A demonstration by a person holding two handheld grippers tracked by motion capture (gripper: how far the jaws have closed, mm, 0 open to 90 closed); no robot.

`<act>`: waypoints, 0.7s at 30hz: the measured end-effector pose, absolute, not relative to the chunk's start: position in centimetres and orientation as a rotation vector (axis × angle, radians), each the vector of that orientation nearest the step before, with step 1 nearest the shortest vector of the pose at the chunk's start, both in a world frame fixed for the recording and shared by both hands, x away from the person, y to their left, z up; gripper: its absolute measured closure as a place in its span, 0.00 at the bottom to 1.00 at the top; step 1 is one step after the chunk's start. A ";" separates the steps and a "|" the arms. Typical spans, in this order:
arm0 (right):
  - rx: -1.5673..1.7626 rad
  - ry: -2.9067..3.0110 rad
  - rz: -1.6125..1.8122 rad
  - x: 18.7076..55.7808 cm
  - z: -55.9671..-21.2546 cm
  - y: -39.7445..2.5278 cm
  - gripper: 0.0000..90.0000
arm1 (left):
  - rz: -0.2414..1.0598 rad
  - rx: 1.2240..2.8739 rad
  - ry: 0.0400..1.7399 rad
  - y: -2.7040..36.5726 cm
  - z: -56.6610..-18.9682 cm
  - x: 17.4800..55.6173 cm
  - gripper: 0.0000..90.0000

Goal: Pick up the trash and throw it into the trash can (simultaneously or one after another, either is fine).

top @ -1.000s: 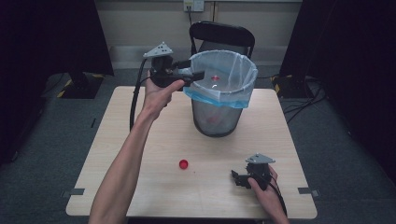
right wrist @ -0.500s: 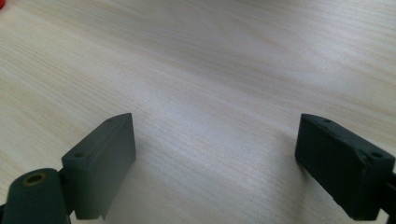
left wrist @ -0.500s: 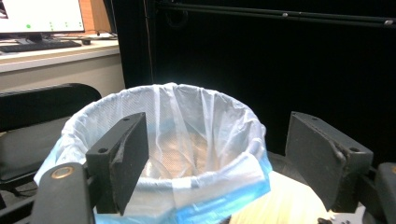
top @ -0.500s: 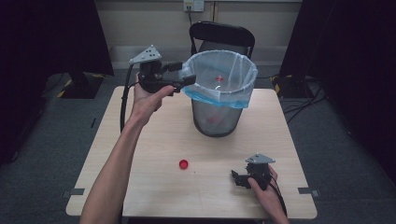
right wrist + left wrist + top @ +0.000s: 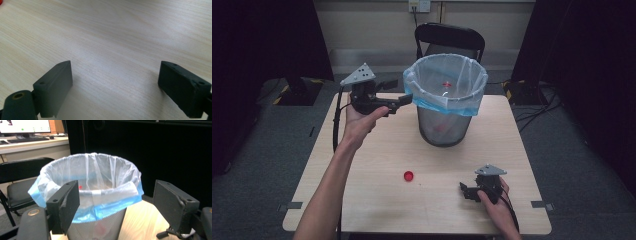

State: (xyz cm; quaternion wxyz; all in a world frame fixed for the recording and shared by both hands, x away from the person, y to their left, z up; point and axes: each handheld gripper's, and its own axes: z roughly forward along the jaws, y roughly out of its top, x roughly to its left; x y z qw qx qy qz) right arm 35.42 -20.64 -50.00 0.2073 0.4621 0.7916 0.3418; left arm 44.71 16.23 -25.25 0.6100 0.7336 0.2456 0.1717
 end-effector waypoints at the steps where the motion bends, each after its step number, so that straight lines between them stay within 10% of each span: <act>1: 1.287 2.204 0.952 35.4 -50.0 -20.6 0.13 | 0.397 1.694 0.567 16.2 -25.2 44.7 0.22; 21: 1.286 2.204 0.952 35.4 -50.0 -20.6 0.13 | 0.370 1.831 0.542 16.1 -30.0 42.0 0.23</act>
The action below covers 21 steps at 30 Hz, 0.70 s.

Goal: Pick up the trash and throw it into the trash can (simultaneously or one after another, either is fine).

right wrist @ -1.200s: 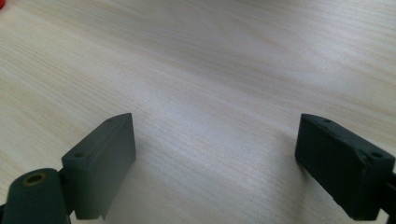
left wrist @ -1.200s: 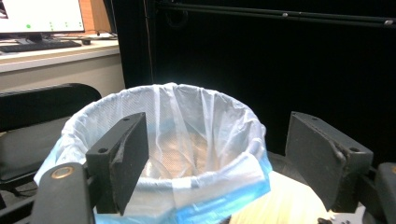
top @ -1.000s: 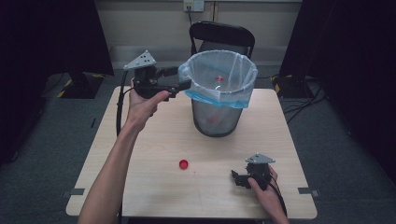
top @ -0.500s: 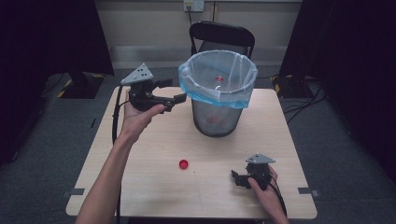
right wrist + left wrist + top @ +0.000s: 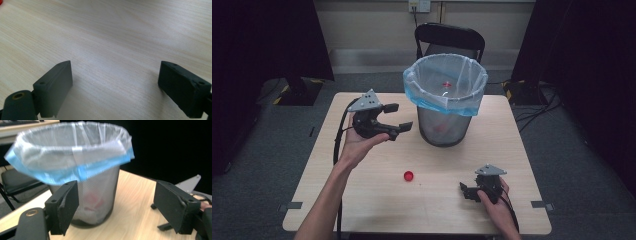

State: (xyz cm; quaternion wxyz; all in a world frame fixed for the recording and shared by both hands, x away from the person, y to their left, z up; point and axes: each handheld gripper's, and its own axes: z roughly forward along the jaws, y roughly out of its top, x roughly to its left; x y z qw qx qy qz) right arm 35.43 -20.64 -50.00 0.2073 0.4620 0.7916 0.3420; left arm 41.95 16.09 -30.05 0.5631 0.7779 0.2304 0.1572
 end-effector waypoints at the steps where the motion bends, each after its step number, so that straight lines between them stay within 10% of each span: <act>1: 1.286 2.204 0.952 35.4 -50.0 -20.6 0.13 | 0.362 1.832 0.545 16.1 -30.5 41.9 0.23; 21: 1.287 2.204 0.952 35.4 -50.0 -20.6 0.13 | 0.277 1.919 0.596 16.4 -36.6 40.6 0.23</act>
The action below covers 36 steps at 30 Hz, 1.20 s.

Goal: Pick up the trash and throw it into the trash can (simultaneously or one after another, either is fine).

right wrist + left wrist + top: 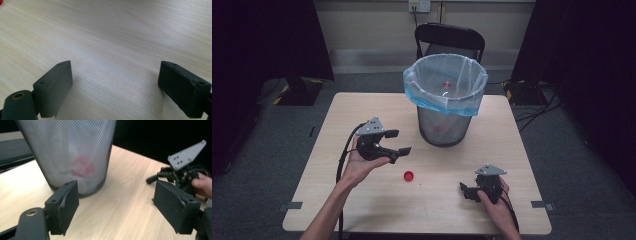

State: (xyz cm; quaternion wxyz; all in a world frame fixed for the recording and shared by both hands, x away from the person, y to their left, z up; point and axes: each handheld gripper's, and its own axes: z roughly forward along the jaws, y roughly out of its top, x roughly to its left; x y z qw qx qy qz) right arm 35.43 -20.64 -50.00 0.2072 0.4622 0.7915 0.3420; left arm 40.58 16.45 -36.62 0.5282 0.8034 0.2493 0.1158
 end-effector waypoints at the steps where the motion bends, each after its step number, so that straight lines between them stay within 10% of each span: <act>1: 1.287 2.204 0.952 35.4 -50.0 -20.6 0.13 | 0.273 1.926 0.594 16.4 -37.0 40.5 0.23; 36: 1.287 2.204 0.952 35.4 -50.0 -20.6 0.13 | 0.107 2.159 0.692 15.1 -47.1 40.2 0.33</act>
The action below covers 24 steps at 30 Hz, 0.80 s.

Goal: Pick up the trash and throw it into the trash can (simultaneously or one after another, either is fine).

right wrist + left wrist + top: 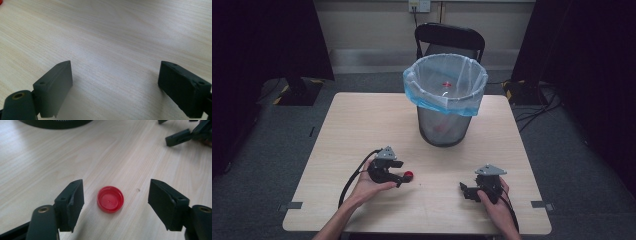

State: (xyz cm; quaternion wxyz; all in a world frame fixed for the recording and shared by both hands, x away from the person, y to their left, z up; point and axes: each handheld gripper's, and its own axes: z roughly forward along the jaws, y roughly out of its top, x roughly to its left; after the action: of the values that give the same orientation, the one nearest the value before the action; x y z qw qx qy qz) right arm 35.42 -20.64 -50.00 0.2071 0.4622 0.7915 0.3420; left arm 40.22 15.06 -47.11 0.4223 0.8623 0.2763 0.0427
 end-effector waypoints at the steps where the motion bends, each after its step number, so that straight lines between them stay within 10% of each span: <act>1: 1.287 2.204 0.952 35.4 -50.0 -20.6 0.13 | 0.108 2.165 0.688 14.9 -47.4 40.3 0.33; 24: 1.287 2.204 0.952 35.4 -50.0 -20.6 0.13 | 0.249 2.253 0.672 13.2 -49.2 40.2 0.48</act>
State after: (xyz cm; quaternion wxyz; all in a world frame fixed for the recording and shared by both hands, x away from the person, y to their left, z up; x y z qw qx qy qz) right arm 35.43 -20.64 -50.00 0.2072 0.4621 0.7916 0.3420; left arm 40.17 13.21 -49.20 0.3788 0.8820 0.2629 0.0975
